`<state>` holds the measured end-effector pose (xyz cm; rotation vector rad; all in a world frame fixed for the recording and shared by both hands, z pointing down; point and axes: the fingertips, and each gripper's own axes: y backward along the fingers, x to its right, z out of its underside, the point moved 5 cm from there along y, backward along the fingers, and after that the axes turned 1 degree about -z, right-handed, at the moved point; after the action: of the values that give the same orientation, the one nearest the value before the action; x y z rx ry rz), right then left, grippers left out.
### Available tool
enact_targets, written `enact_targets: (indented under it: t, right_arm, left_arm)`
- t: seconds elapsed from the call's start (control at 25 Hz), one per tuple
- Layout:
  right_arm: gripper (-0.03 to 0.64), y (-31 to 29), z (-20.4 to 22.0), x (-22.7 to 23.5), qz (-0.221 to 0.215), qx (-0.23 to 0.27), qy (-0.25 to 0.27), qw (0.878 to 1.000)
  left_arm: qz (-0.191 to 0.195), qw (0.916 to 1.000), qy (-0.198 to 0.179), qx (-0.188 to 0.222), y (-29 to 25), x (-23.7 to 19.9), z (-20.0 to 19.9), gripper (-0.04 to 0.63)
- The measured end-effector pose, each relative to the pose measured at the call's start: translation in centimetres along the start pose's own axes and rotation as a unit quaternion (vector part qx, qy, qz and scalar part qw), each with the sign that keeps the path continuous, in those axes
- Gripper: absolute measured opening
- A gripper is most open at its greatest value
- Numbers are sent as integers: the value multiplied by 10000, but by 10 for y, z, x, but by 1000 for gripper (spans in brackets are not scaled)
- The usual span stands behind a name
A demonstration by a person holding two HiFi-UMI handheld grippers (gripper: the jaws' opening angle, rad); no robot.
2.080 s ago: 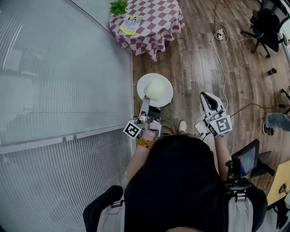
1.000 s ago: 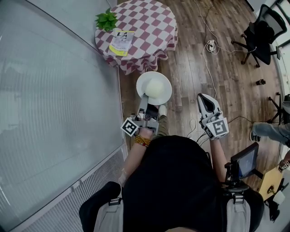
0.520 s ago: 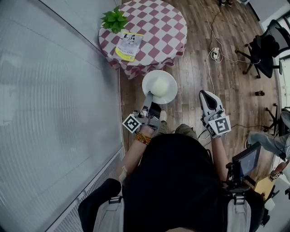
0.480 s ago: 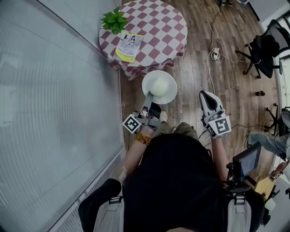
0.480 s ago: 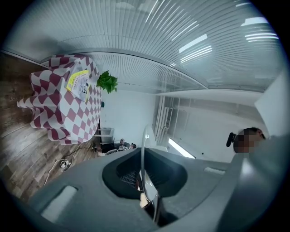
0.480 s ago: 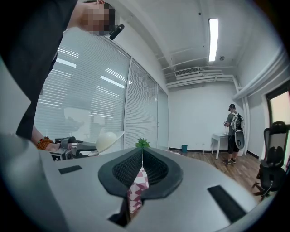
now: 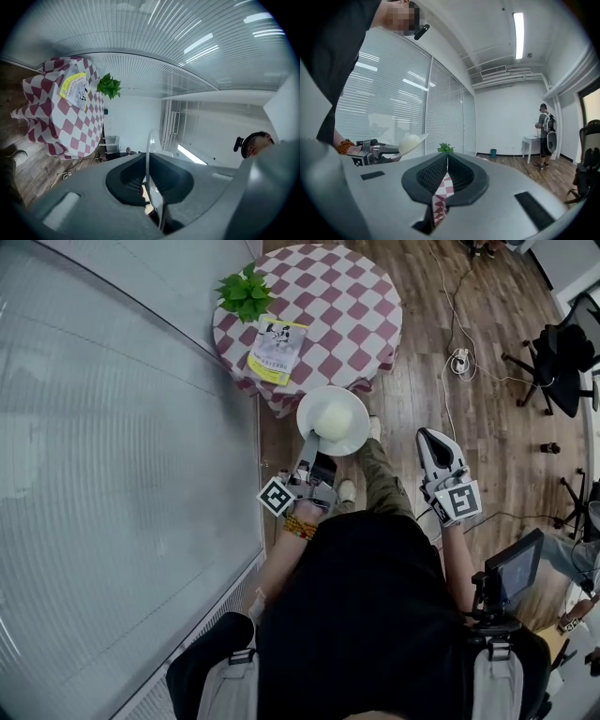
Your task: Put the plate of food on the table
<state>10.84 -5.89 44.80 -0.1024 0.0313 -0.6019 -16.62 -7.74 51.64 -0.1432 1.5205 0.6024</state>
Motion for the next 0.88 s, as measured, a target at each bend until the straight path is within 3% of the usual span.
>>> enact_targets:
  t: [0.28, 0.52, 0.88]
  right_arm:
    - [12, -64, 11, 50, -360, 95, -241, 9990]
    - [12, -136, 9, 111, -687, 73, -361, 9970]
    - [12, -204, 16, 187, -815, -123, -564, 9950]
  left_arm:
    - [-124, 9990, -279, 318, -51, -17, -25, 18]
    - [-309, 9967, -462, 594, -124, -36, -56, 18]
    - [-463, 9923, -716, 894, -248, -79, -117, 18]
